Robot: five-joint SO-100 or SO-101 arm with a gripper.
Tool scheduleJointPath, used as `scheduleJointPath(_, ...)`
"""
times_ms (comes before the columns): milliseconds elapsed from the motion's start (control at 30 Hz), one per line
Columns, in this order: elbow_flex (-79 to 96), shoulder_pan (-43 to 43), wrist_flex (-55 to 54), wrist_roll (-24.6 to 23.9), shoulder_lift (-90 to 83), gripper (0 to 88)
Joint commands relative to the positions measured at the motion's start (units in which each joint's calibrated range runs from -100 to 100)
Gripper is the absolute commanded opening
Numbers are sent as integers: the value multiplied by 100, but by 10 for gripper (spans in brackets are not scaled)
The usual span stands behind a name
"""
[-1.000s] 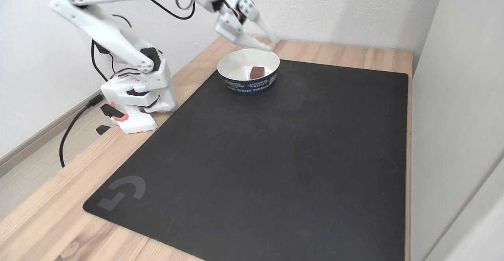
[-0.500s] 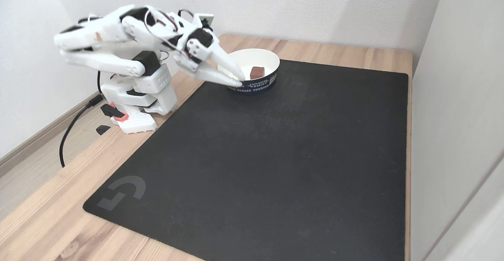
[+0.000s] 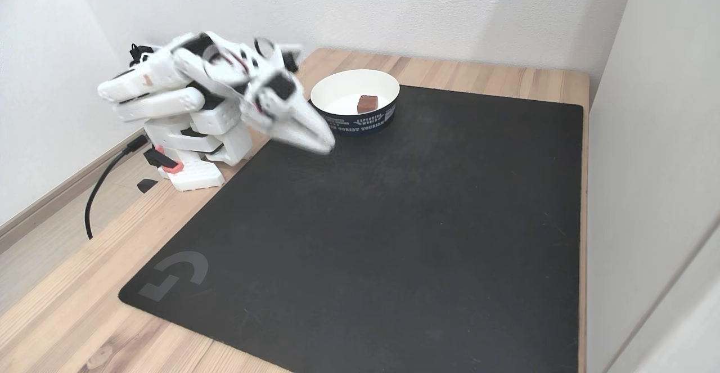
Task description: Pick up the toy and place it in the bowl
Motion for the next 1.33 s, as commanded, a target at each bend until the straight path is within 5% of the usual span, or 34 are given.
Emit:
scheduleJointPath(0,132,90,140,-29,-33,22)
scheduleJointPath(1300,141,31,80,-19,-25,25)
